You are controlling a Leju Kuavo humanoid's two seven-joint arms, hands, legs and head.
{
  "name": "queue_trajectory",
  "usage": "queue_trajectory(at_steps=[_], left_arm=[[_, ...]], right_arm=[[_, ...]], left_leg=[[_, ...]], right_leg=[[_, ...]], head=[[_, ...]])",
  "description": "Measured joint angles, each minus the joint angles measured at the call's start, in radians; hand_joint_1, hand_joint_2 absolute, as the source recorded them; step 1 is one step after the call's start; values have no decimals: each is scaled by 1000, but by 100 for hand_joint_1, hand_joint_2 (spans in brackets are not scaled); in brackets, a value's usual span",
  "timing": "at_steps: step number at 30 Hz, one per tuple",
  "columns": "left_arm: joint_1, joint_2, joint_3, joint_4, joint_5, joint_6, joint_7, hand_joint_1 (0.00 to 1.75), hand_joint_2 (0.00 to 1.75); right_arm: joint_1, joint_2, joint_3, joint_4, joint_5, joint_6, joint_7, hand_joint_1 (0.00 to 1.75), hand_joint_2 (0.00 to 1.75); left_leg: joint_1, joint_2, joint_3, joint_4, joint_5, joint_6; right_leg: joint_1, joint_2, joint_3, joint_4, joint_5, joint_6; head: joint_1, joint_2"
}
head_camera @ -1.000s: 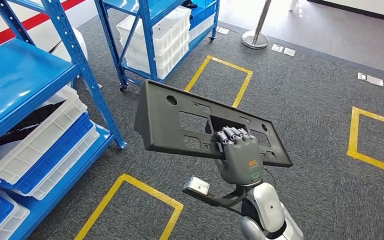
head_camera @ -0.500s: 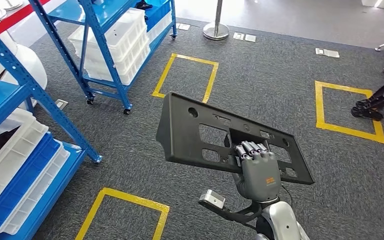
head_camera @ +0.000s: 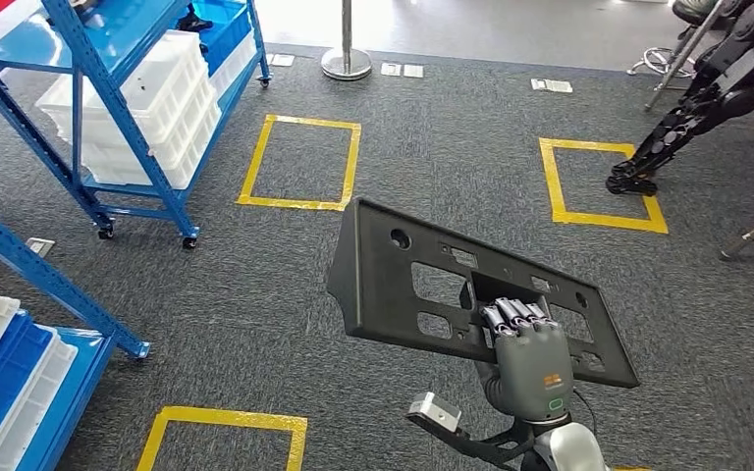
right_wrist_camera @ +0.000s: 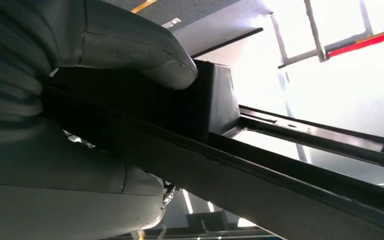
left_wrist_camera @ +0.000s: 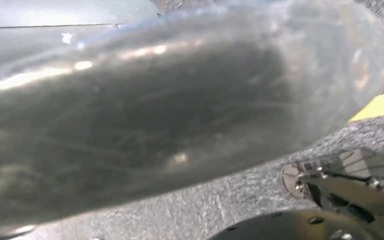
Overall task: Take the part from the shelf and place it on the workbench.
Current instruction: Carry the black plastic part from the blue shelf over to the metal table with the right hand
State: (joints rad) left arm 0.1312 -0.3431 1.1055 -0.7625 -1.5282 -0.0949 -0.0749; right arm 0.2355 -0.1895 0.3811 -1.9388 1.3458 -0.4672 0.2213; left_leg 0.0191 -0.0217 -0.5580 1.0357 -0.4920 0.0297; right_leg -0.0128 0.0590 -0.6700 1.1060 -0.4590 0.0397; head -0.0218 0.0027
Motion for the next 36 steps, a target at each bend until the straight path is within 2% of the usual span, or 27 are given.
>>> queue_trajectory(at_steps=[1,3,4,5,6,8,9,10,12,13,15,16,18,19,20,21,23,24,25,27,28,30,31,32,34,35,36], left_arm=[[1,0,2,-1,0,0,0,0,0],[1,0,4,-3,0,0,0,0,0],[1,0,4,-3,0,0,0,0,0],[0,0,4,-3,0,0,0,0,0],[0,-1,5,-4,0,0,0,0,0],[0,-2,5,-4,0,0,0,0,0],[0,-2,6,-5,-1,1,0,0,0],[-1,-2,8,-5,-2,1,-1,0,0],[-7,-3,15,-6,-8,5,-1,0,0],[-10,-4,20,-6,-14,8,-1,0,0],[-12,-5,31,-8,-26,13,-1,0,0],[-12,-4,36,-8,-31,16,0,0,0],[-13,-3,47,-8,-37,21,3,0,0],[-14,-1,53,-8,-38,24,2,0,0],[-15,0,59,-8,-39,27,-2,0,0],[-16,1,65,-8,-40,30,-7,0,0],[-18,1,78,-8,-40,27,-23,0,0],[-20,1,83,-8,-40,21,-36,0,0],[-22,0,88,-9,-40,15,-49,0,0],[-27,-1,92,-10,-41,10,-71,0,0],[-29,-2,92,-10,-41,12,-78,0,0],[-30,-4,94,-11,-41,18,-85,0,0],[-29,-5,97,-12,-41,19,-87,0,0],[-29,-5,100,-12,-41,18,-87,0,0],[-30,-5,107,-12,-41,14,-84,0,0],[-30,-5,109,-12,-41,12,-82,0,0],[-30,-5,110,-12,-41,11,-80,0,0]], right_arm=[[0,-1,0,-1,0,0,0,175,175],[2,-3,-1,-1,0,0,0,175,175],[3,-4,-1,-1,0,0,0,175,175],[4,-4,-2,-1,0,0,0,175,175],[4,-5,-2,-2,0,0,0,175,175],[3,-6,-4,-3,0,0,0,175,175],[3,-6,-5,-4,0,0,1,175,175],[3,-6,-6,-5,1,1,3,175,175],[9,-9,-10,-10,3,1,14,175,175],[17,-11,-13,-15,4,-1,21,175,175],[33,-18,-17,-25,6,-11,31,175,175],[41,-23,-19,-28,6,-17,35,175,175],[54,-34,-25,-32,-1,-32,39,175,175],[60,-40,-29,-34,-8,-38,38,175,175],[65,-45,-33,-34,-18,-44,35,175,175],[67,-51,-39,-34,-30,-48,30,175,175],[67,-59,-52,-34,-50,-52,19,175,175],[67,-63,-61,-34,-58,-54,15,175,175],[70,-67,-71,-34,-66,-59,11,175,175],[84,-77,-101,-35,-87,-75,-2,175,175],[94,-82,-118,-36,-99,-83,-12,175,175],[102,-88,-149,-40,-111,-90,-34,175,175],[101,-88,-160,-41,-109,-89,-43,175,175],[96,-86,-166,-41,-103,-85,-50,175,175],[84,-78,-170,-41,-83,-67,-57,175,175],[79,-73,-169,-40,-75,-58,-58,175,175],[74,-69,-169,-40,-68,-52,-58,175,175]], left_leg=[[-2,13,0,0,-1,4],[-5,41,0,0,-4,8],[-5,55,0,0,-5,7],[-6,67,2,0,-7,5],[-5,79,4,0,-9,3],[-9,98,11,0,-16,-6],[-11,107,16,-2,-21,-13],[-14,116,22,-4,-25,-19],[-13,134,36,-10,-32,-32],[-11,125,39,-6,-38,-38],[-6,77,19,52,-79,-45],[-5,47,-9,114,-112,-45],[-5,23,-79,244,-164,-47],[-4,20,-101,275,-164,-47],[-3,18,-106,267,-142,-47],[-1,13,-92,221,-102,-47],[9,-31,-44,90,-27,-49],[13,-52,-27,46,-7,-49],[12,-67,-21,25,-2,-46],[3,-54,-21,21,-2,-32],[0,-44,-20,18,1,-23],[-1,-19,-17,10,5,-6],[-3,-5,-16,9,5,0],[-5,10,-16,8,4,4],[-8,41,-16,8,1,7],[-9,54,-16,9,-1,7],[-9,66,-15,9,-2,6]], right_leg=[[1,-26,-34,66,-28,-3],[-3,-44,-95,186,-71,-1],[-5,-48,-102,202,-73,5],[-8,-54,-86,174,-59,14],[-9,-66,-50,110,-36,23],[-8,-116,32,-32,5,29],[-5,-135,55,-71,16,24],[-1,-144,63,-86,20,17],[2,-123,62,-89,23,2],[-2,-110,65,-93,24,-4],[-12,-86,77,-99,26,-18],[-13,-74,80,-99,26,-23],[-9,-45,83,-98,24,-31],[-8,-29,85,-98,23,-33],[-7,-13,88,-97,21,-33],[-8,4,91,-96,19,-31],[-7,34,92,-88,13,-22],[-7,47,88,-84,10,-16],[-6,57,83,-81,9,-9],[-10,77,71,-84,11,5],[-12,71,65,-80,10,10],[-11,20,35,-29,-14,12],[-10,-15,6,27,-38,9],[-9,-36,-31,96,-66,7],[-10,-48,-85,198,-98,11],[-10,-51,-85,198,-93,18],[-11,-57,-61,154,-73,26]], head=[[2,0],[2,0],[3,0],[3,0],[3,0],[3,0],[2,0],[2,0],[0,0],[0,0],[-4,0],[-6,0],[-7,0],[-7,0],[-7,0],[-7,0],[-7,0],[-6,0],[-6,0],[-6,0],[-6,0],[-2,0],[0,0],[1,0],[1,0],[1,0],[1,0]])
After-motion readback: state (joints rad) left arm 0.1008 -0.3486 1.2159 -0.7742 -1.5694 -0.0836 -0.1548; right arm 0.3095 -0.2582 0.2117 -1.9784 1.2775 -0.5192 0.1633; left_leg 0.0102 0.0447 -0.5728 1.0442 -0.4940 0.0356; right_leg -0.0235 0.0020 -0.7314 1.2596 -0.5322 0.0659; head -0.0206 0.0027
